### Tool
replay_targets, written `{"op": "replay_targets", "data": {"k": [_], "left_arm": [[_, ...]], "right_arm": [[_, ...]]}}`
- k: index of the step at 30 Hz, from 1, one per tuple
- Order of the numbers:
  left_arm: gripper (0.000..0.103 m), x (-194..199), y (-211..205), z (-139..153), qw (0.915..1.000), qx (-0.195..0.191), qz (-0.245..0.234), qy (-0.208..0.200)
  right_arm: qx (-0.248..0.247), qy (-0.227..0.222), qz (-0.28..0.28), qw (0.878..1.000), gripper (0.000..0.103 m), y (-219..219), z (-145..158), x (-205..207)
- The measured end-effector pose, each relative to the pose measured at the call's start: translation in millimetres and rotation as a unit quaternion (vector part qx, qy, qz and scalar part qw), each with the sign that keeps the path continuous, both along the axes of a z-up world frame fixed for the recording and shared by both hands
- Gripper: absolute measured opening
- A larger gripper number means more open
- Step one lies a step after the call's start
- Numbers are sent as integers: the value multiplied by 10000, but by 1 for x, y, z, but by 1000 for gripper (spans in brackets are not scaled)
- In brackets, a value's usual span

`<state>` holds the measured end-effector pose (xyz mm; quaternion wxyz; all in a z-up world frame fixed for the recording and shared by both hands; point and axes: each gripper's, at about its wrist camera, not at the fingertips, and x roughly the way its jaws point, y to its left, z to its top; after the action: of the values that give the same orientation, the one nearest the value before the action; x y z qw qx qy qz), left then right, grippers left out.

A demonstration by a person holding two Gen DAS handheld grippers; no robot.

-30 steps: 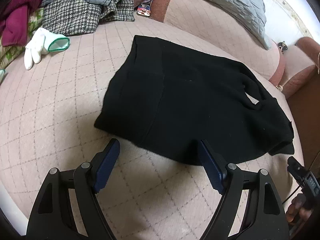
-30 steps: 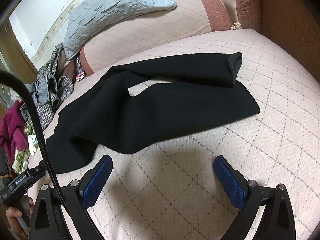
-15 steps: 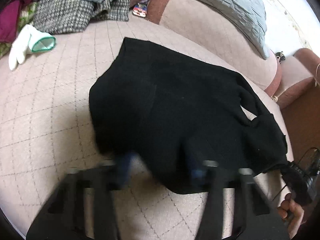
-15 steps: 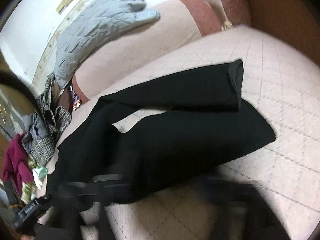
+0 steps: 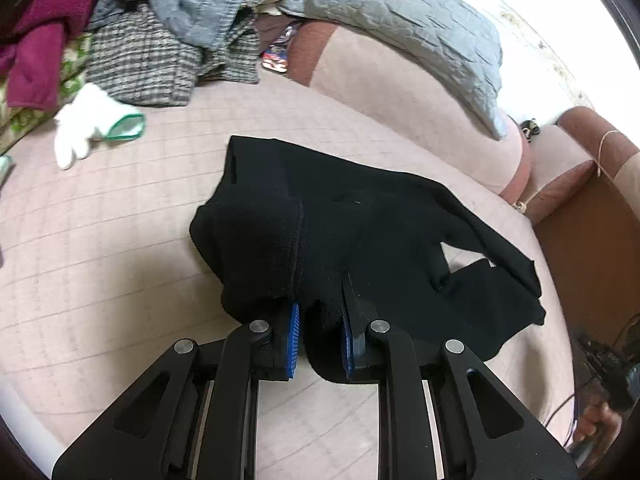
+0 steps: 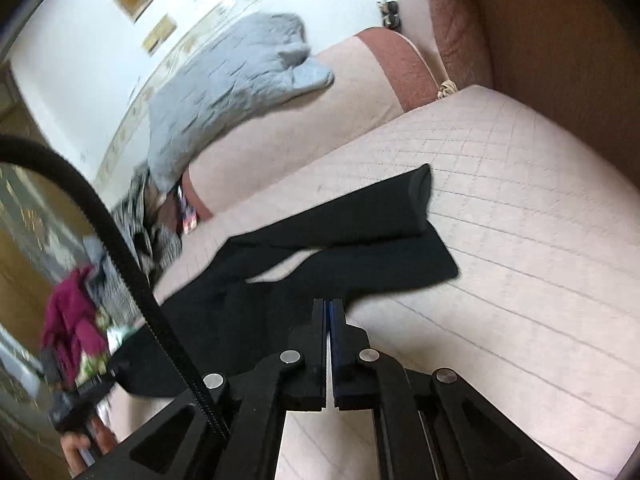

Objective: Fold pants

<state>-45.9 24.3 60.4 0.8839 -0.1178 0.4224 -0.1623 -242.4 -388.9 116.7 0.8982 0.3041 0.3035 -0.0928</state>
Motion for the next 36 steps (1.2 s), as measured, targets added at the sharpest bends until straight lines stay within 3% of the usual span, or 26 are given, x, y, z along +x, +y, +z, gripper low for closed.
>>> {"op": "replay_targets", "data": {"k": [4, 6, 7, 9, 11, 14, 19, 21, 23, 29, 33, 36], "left_arm": [[15, 3, 12, -15, 9995, -90, 185, 255], [16, 0, 15, -25, 9991, -83, 227, 345], [16, -3, 15, -26, 9991, -52, 227, 358], [16, -4, 13, -26, 9993, 42, 207, 296], [16, -4, 11, -24, 9995, 107, 184, 220], [16, -3, 10, -25, 9995, 181, 164, 210], [16, 2, 9, -31, 9990, 212, 212, 336], [16, 2, 9, -31, 9990, 227, 213, 319], [16, 2, 12, -29, 9991, 164, 195, 342], [16, -13, 18, -10, 9995, 9, 19, 319], [16, -28, 20, -12, 9986, 202, -205, 443], [16, -32, 24, -26, 9968, 291, -202, 722]], "right_arm": [[394, 325, -14, 9987, 7, -6, -13, -4], [824, 438, -135, 9955, 24, -14, -29, 3], [937, 428, -132, 9946, 28, -17, -34, 6], [975, 444, -148, 9941, 48, -18, -43, 15], [849, 587, -211, 9944, 51, -19, -50, 29], [1117, 734, -421, 9901, 51, -30, -67, 45], [1603, 149, -881, 9830, 46, -53, -78, 53], [1779, 134, -928, 9796, 7, -60, -84, 58], [2062, 110, -930, 9740, 5, -63, -88, 57], [1556, -267, -607, 9856, 4, -52, -37, -2], [1272, 108, -278, 9914, 4, -39, -21, -49], [1284, 602, -207, 9897, 4, -33, -37, -68]]}}
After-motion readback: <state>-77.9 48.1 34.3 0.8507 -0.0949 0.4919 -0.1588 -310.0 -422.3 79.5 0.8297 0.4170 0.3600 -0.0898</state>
